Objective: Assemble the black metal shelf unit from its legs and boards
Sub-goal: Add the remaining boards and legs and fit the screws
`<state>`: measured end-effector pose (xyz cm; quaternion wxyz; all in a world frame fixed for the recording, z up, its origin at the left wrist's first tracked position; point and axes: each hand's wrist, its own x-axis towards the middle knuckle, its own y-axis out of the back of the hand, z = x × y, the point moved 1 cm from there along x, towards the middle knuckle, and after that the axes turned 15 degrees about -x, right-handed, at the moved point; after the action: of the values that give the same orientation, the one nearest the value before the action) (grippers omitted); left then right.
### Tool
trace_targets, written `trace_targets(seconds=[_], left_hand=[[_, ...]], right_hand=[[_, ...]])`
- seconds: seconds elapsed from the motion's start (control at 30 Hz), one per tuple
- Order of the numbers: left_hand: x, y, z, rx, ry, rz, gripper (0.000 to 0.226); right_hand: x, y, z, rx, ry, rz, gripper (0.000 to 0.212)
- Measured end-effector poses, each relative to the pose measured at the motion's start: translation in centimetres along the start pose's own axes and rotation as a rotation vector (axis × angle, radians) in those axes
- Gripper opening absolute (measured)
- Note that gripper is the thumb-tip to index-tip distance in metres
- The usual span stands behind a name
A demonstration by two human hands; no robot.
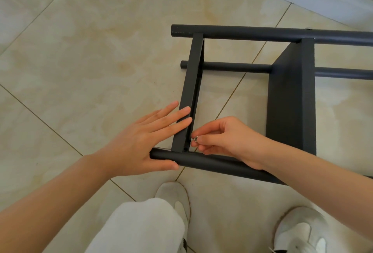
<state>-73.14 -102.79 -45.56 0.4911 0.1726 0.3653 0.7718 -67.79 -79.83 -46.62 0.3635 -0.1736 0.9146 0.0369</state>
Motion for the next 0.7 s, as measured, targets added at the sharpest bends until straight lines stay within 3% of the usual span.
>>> trace_targets(seconds=[0.37, 0.57, 0.7], left_hand=[[0.2, -0.8, -0.6, -0.041, -0.061, 0.040, 0.083], [0.1, -0.9, -0.7, -0.052, -0.081, 0.043, 0.080], [0.2, -1.0, -0.7, -0.054, -0.076, 0.045, 0.080]], right_hand=[[2.2, -0.2, -0.8, -0.082, -0.002, -0.066, 0.016], [3.3, -0.7, -0.9, -0.317, 0.079, -0.010, 0.015], [3.4, -1.0, -0.4, -0.274, 0.091, -0.078, 0.017]])
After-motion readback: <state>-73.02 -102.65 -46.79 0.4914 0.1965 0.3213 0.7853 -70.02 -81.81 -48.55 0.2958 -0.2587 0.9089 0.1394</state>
